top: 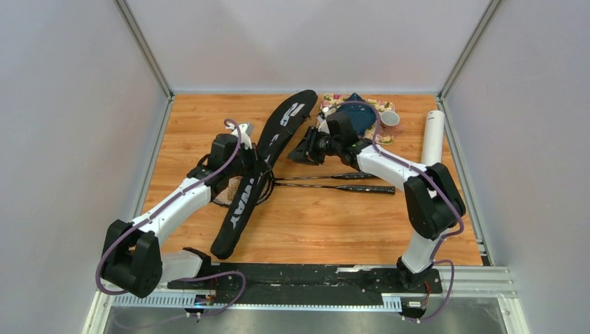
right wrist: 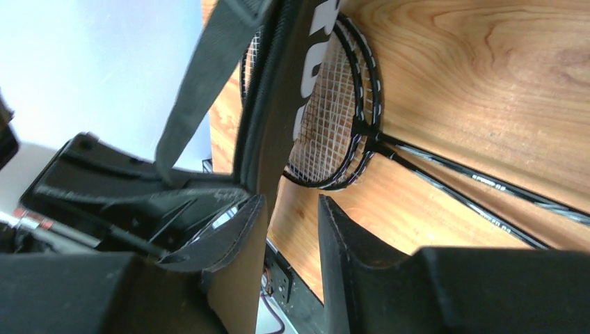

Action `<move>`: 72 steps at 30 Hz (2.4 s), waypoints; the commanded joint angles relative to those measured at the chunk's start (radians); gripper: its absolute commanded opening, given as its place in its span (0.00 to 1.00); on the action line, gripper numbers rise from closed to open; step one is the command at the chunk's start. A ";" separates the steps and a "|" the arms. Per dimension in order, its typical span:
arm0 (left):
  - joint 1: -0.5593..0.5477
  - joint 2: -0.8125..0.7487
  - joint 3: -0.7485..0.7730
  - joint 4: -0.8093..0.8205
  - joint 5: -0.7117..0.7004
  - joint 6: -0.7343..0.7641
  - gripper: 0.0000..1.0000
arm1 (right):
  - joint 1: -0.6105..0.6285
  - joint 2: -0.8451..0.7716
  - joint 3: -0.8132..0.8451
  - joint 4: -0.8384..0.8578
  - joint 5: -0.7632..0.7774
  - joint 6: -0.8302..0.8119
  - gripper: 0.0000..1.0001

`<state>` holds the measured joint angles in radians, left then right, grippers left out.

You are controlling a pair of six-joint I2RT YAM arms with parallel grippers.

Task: Pack up the badminton gear

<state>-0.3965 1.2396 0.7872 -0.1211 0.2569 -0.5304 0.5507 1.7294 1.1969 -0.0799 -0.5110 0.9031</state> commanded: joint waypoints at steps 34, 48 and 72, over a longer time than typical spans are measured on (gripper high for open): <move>0.004 -0.022 -0.009 0.095 0.061 -0.062 0.00 | 0.029 0.134 0.118 0.071 0.005 0.099 0.18; 0.004 -0.029 -0.026 0.117 0.093 -0.094 0.00 | 0.066 0.174 0.148 0.063 0.071 0.166 0.18; 0.004 -0.206 -0.115 -0.070 -0.202 -0.033 0.40 | 0.103 0.032 0.207 -0.075 0.117 -0.067 0.00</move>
<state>-0.3912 1.0660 0.6876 -0.1146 0.1825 -0.5999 0.6388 1.8515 1.3277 -0.0544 -0.4019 0.9779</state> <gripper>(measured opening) 0.354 0.034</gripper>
